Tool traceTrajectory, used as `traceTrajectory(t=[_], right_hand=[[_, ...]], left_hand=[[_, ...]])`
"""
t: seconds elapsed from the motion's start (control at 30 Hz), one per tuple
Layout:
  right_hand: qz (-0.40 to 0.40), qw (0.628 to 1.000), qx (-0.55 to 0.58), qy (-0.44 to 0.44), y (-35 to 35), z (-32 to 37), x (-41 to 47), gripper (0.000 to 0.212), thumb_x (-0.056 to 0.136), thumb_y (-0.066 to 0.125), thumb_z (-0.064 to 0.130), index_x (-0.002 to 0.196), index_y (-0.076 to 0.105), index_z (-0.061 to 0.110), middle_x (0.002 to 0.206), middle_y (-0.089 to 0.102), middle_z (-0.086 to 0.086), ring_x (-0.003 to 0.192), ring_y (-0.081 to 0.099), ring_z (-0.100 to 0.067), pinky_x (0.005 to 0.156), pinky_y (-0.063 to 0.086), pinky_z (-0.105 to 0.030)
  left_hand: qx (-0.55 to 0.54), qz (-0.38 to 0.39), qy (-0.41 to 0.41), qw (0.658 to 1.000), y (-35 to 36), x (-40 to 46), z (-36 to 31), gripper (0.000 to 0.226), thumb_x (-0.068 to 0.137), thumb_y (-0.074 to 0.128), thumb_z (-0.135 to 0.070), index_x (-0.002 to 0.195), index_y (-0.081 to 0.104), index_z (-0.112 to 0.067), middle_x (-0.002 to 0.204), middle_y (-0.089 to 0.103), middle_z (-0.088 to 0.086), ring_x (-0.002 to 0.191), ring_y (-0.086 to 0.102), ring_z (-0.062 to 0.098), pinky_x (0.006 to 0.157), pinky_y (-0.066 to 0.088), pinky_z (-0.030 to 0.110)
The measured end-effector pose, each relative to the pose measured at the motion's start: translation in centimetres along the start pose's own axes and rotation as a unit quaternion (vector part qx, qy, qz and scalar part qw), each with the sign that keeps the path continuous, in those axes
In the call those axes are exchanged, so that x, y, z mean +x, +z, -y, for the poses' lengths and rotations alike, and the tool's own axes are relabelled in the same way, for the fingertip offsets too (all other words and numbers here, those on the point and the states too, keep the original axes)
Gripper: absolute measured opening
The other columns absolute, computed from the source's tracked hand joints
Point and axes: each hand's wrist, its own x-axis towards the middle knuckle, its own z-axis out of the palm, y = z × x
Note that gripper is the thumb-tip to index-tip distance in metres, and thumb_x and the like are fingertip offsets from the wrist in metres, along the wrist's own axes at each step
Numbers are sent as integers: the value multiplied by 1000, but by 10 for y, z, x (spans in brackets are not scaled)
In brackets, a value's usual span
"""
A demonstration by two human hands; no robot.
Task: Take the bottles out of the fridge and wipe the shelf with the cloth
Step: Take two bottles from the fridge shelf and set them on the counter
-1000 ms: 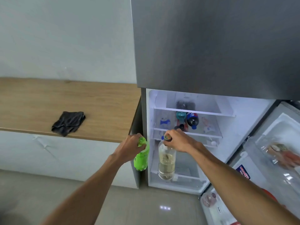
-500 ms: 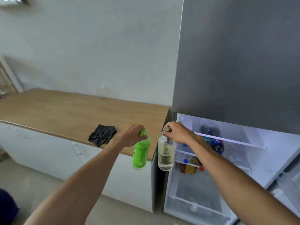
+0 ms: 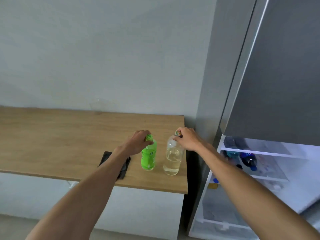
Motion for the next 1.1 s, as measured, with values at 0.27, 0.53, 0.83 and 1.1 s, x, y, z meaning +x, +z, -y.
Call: traceTrajectory(t=[0.27, 0.53, 0.83, 1.1], right_hand=[[-7, 999, -15, 34, 24, 18, 70, 34, 97, 55, 32, 125, 57, 11, 127, 62, -17, 114, 60, -33, 88, 46, -34], [-6, 999, -20, 34, 26, 10, 125, 27, 96, 57, 28, 118, 58, 13, 122, 63, -16, 110, 60, -33, 86, 49, -36], [-10, 999, -19, 30, 30, 5, 154, 29, 97, 58, 29, 120, 56, 12, 122, 62, -17, 112, 57, -34, 88, 45, -36], [-16, 999, -14, 30, 32, 5, 159, 27, 96, 60, 30, 117, 57, 14, 119, 62, -15, 108, 59, -32, 88, 48, -37]], left_hand=[[-44, -24, -16, 999, 3, 54, 42, 32, 81, 69, -24, 109, 62, -9, 101, 65, 16, 94, 59, 35, 76, 43, 33], [-80, -29, -45, 995, 2, 108, 52, 35, 85, 66, -18, 116, 60, -3, 107, 66, 19, 102, 57, 33, 73, 35, 26], [-100, -13, -32, 994, 7, 140, 50, 31, 88, 62, -18, 114, 58, -1, 107, 63, 19, 97, 56, 31, 69, 32, 25], [-51, 38, 8, 998, 6, 150, 54, 35, 91, 59, -19, 121, 52, -1, 108, 57, 23, 101, 53, 36, 76, 33, 29]])
